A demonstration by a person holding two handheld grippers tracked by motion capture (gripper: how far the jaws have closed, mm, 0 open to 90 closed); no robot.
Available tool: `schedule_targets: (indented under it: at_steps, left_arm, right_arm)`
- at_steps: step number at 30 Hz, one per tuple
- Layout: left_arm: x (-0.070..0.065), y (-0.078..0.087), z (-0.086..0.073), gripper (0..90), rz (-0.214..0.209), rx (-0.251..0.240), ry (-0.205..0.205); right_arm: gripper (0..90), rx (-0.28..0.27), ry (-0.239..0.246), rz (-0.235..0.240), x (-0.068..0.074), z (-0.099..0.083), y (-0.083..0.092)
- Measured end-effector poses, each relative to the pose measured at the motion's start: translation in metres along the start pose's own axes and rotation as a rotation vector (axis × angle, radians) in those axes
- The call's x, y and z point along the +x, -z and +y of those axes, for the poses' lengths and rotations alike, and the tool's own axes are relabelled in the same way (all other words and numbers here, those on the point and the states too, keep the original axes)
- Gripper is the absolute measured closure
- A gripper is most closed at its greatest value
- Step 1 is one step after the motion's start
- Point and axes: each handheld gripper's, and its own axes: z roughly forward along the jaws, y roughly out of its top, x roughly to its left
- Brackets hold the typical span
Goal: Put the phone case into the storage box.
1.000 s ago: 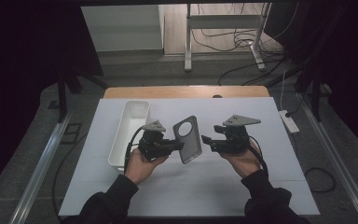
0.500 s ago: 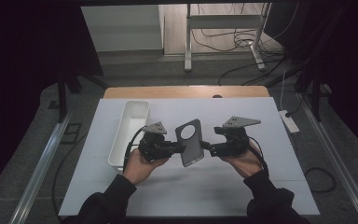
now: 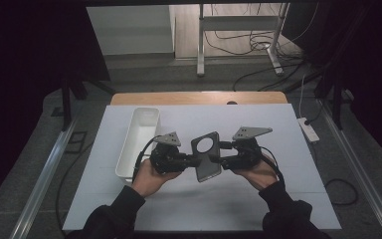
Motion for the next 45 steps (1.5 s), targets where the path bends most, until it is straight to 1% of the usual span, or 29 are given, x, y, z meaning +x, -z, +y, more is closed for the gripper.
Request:
schedule_targets:
  at_steps: [2,6,7,9,10,12,14,18,20,22,23,24,25,26,27,28,30,31,32,34,35,36,37,40,42,45]
  left_arm:
    - [0.000,-0.001,0.000,80.1,-0.008,0.002,-0.005]
    - [0.000,-0.002,0.000,80.1,-0.007,0.004,-0.011]
    - [0.000,-0.002,0.000,80.1,-0.007,0.004,-0.011]
    - [0.000,-0.003,-0.001,80.1,-0.001,0.009,-0.007]
    - [0.001,-0.004,-0.001,80.1,0.001,0.012,-0.005]
    - [0.002,-0.005,-0.002,80.1,0.018,0.020,0.002]
    - [0.004,-0.005,-0.003,80.1,0.023,0.013,0.013]
    - [0.009,-0.004,-0.005,80.1,0.053,0.011,0.036]
    - [0.010,-0.004,-0.005,78.2,0.059,0.000,0.043]
    - [0.009,-0.004,-0.005,75.2,0.084,-0.008,0.041]
    - [0.008,-0.004,-0.005,73.9,0.089,-0.008,0.040]
    - [0.008,-0.003,-0.004,70.3,0.099,-0.017,0.038]
    - [0.007,-0.002,-0.004,59.7,0.110,-0.027,0.036]
    - [0.007,-0.002,-0.004,51.9,0.110,-0.027,0.036]
    - [0.007,-0.001,-0.003,51.9,0.126,-0.029,0.033]
    - [0.006,0.000,-0.003,49.4,0.145,-0.033,0.030]
    - [0.006,0.002,-0.002,38.9,0.174,-0.041,0.033]
    - [0.006,0.003,-0.002,36.0,0.196,-0.047,0.038]
    - [0.007,0.004,-0.001,30.8,0.205,-0.048,0.039]
    - [0.006,0.005,-0.001,23.9,0.222,-0.053,0.041]
    - [0.006,0.005,-0.001,19.0,0.234,-0.054,0.042]
    - [0.006,0.006,-0.001,19.0,0.247,-0.054,0.041]
    - [0.006,0.006,-0.001,17.2,0.258,-0.056,0.038]
    - [0.005,0.006,-0.002,12.6,0.292,-0.063,0.033]
    - [0.006,0.006,-0.002,12.6,0.308,-0.059,0.029]
    - [0.007,0.006,-0.003,14.3,0.318,-0.054,0.034]
  right_arm:
    - [41.8,0.006,0.004,0.014,0.001,0.000,-0.001]
    - [48.0,0.019,0.016,0.030,0.002,0.000,-0.002]
    - [48.0,0.019,0.016,0.030,0.002,0.000,-0.002]
    - [54.9,0.024,0.025,0.041,0.003,0.000,-0.002]
    - [56.6,0.028,0.034,0.034,0.005,0.000,-0.003]
    - [63.6,0.040,0.055,0.010,0.005,0.000,-0.002]
    - [68.9,0.043,0.060,0.018,0.004,-0.001,0.000]
    - [79.1,0.045,0.079,0.043,0.004,0.000,0.005]
    - [81.2,0.040,0.084,0.056,0.006,0.000,0.005]
    - [81.6,0.038,0.093,0.045,0.008,0.001,0.005]
    - [81.7,0.037,0.094,0.034,0.010,0.001,0.005]
    - [81.7,0.035,0.095,0.028,0.011,0.001,0.004]
    - [81.7,0.036,0.103,0.006,0.012,0.002,0.004]
    - [81.8,0.036,0.106,-0.008,0.013,0.002,0.005]
    - [81.8,0.036,0.106,-0.008,0.013,0.002,0.005]
    - [81.7,0.035,0.102,-0.014,0.013,0.002,0.005]
    - [81.7,0.026,0.091,-0.031,0.012,0.002,0.006]
    - [81.8,0.023,0.086,-0.040,0.011,0.002,0.006]
    - [81.7,0.018,0.078,-0.056,0.011,0.002,0.008]
    - [81.7,0.013,0.064,-0.072,0.010,0.002,0.009]
    - [81.7,0.012,0.057,-0.092,0.009,0.002,0.009]
    - [81.7,0.012,0.057,-0.092,0.009,0.002,0.009]
    - [81.7,0.012,0.053,-0.109,0.009,0.001,0.010]
    - [81.7,0.005,0.043,-0.136,0.009,0.001,0.011]
    - [81.7,0.004,0.034,-0.161,0.010,0.001,0.011]
    - [81.7,-0.003,0.014,-0.182,0.011,0.001,0.011]
